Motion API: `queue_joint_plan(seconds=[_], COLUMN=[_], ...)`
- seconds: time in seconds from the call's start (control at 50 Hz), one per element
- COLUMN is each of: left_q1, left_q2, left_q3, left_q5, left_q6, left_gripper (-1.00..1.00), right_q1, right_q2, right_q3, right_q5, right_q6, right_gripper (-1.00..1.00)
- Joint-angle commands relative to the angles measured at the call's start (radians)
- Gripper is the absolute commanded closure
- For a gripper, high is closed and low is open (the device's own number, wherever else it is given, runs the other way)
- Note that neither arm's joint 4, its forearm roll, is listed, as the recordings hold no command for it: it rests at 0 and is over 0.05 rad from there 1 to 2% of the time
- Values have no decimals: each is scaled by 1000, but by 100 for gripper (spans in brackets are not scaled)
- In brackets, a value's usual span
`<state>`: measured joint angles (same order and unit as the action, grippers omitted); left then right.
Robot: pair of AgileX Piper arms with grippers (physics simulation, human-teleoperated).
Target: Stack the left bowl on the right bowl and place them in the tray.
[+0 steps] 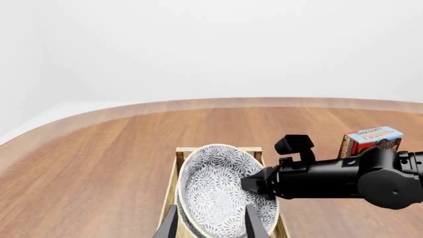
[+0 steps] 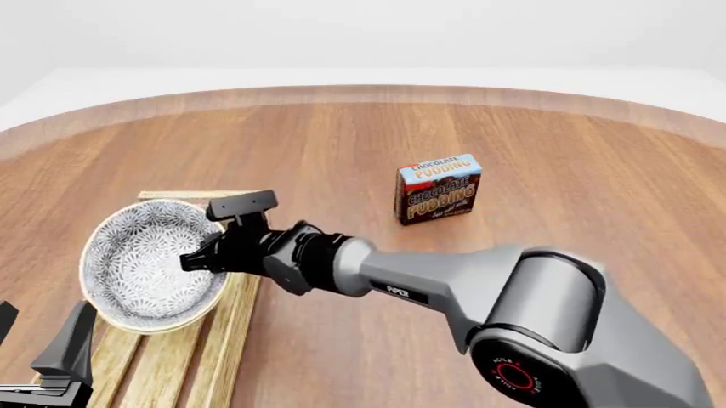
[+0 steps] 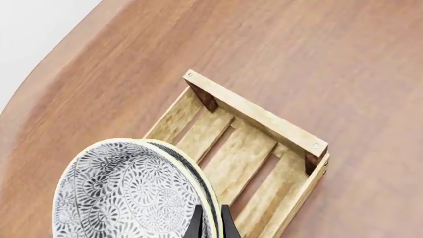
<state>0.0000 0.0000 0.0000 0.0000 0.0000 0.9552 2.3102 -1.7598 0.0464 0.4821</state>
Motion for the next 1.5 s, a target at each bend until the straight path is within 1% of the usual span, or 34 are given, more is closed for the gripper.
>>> queue_joint_plan(seconds=[0.02,0.34,0.38,0.52,0.68,0.7,1.26,1.34,1.5], left_q1=[0,0,0,0,0,0,0,0,0], left_q2=[0,0,0,0,0,0,0,0,0], left_q3=[0,0,0,0,0,0,0,0,0], left_q5=[0,0,0,0,0,0,0,0,0], left_q6=[0,0,0,0,0,0,0,0,0], left_gripper=[-100,-100,-100,-100,-100,-100,-100,-100,-100], right_q1=[10,23,22,28,31,32,27,21,1], right_q2=[11,29,33,37,44,43,40,38,13], right_q3=[-23,-36,-44,-45,-61,-60,-60,-56,-47], right_q5=[5,17,25,28,47,46,49,49,69], right_q6=[6,1,-10,-12,-33,-32,-41,-39,-54], right_gripper=[100,100,100,100,100,-100,-100,-100,-100])
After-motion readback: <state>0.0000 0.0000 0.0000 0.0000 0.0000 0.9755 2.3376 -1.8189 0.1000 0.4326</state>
